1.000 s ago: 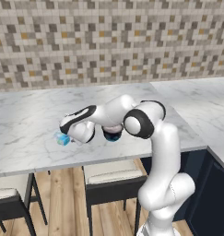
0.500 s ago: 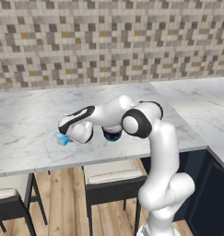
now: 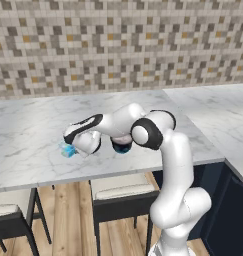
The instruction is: Stack the yogurt containers by placing the smaller containers on top of the larger containers.
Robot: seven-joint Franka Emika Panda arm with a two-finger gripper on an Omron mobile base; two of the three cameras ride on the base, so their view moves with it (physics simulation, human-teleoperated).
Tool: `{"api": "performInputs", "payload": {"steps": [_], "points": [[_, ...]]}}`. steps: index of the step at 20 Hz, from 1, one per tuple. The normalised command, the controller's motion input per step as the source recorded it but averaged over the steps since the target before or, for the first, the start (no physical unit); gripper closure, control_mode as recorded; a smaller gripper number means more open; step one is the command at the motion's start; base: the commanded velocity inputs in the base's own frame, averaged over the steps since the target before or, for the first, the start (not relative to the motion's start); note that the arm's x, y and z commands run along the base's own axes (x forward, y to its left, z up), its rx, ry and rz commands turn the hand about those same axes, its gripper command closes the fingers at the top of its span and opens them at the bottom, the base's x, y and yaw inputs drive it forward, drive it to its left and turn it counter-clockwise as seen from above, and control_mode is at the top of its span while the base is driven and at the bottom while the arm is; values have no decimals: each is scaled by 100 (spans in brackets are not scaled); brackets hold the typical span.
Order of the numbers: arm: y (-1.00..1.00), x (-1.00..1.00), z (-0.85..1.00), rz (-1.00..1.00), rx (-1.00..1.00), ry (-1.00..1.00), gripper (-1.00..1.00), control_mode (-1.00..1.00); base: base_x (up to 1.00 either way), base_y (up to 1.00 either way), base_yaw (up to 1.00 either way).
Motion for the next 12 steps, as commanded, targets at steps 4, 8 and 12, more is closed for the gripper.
{"api": "performInputs", "payload": {"steps": [4,8,12], "points": [[2,0,-5,0,1,10,100,-100,0,0,0],[6,0,-9,0,3,8,100,-100,0,0,0],[4,0,-2,0,3,3,100,-100,0,0,0]]}}
